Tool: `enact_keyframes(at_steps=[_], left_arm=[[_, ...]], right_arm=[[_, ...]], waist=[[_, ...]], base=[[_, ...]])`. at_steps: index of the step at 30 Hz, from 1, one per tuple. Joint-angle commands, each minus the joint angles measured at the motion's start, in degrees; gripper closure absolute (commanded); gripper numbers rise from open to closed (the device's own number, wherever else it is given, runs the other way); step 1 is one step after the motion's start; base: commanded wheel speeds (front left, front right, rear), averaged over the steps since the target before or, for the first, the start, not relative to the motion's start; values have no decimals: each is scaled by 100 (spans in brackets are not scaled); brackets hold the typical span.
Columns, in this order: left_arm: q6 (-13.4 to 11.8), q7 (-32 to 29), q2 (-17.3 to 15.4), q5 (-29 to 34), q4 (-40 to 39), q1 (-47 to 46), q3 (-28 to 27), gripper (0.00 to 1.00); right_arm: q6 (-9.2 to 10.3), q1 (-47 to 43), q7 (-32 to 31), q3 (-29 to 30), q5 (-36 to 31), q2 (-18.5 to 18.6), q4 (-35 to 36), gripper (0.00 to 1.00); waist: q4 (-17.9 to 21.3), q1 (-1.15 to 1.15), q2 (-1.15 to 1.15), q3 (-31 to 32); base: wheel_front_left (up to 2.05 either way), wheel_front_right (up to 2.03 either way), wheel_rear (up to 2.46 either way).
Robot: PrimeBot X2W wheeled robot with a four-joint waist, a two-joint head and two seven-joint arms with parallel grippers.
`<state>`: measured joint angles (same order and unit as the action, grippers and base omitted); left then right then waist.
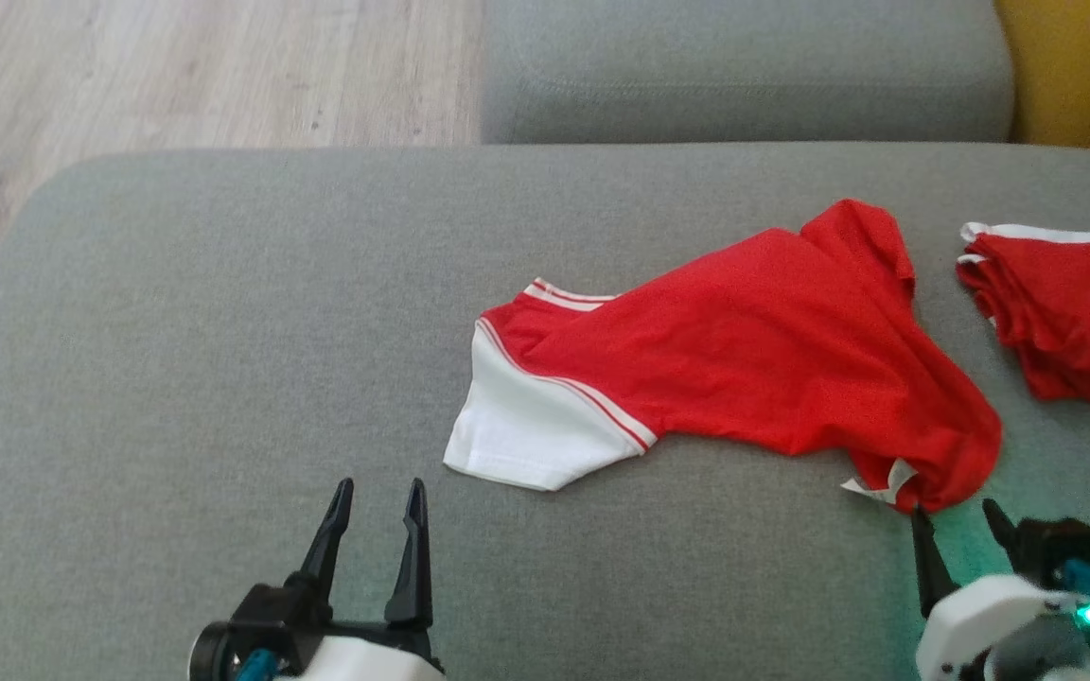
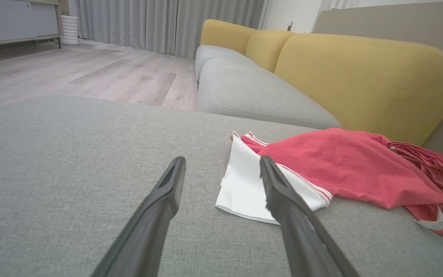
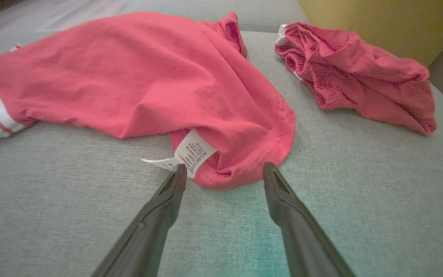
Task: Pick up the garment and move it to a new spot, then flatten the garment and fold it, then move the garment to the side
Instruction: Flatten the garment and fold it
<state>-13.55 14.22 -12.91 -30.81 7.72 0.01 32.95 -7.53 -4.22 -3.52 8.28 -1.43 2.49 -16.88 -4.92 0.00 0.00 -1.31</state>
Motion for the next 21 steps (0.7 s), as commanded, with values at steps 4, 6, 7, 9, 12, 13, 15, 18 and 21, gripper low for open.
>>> enact_keyframes(at_steps=[4,6,7,9,12,13,15,18,21], left_arm=[[-6,67,-50,47,-222,-374,-245,0],[-8,68,-47,52,-224,-403,-247,0],[-8,68,-47,52,-224,-403,-247,0],[-8,68,-47,57,-222,-429,-252,0],[-10,69,-45,64,-217,-463,-254,0],[-10,69,-44,66,-214,-472,-255,0],[-14,70,-43,66,-209,-483,-262,0],[-28,71,-42,63,-200,-482,-279,0],[-39,71,-29,61,-197,-469,-286,0]], right_arm=[[4,825,146,105,-260,39,-496,0],[4,1022,200,184,-333,39,-768,0],[4,1022,200,184,-333,39,-768,0],[4,1202,227,251,-441,39,-1049,0],[4,1429,327,357,-638,39,-1401,9],[4,1496,377,394,-703,39,-1491,54],[4,1622,482,491,-813,39,-1599,86],[4,1785,623,678,-1057,107,-1605,100],[4,1948,705,852,-1372,229,-1434,100]], waist=[[-113,0,0,-216],[-143,0,0,-278],[-143,0,0,-278],[-164,0,0,-331],[-191,0,0,-385],[-197,0,0,-396],[-197,0,0,-407],[-172,0,0,-409],[-125,0,0,-395]], base=[[0,0,0],[0,0,0],[0,0,0],[0,0,0],[0,0,0],[0,0,0],[0,0,0],[0,0,0],[0,0,0]])
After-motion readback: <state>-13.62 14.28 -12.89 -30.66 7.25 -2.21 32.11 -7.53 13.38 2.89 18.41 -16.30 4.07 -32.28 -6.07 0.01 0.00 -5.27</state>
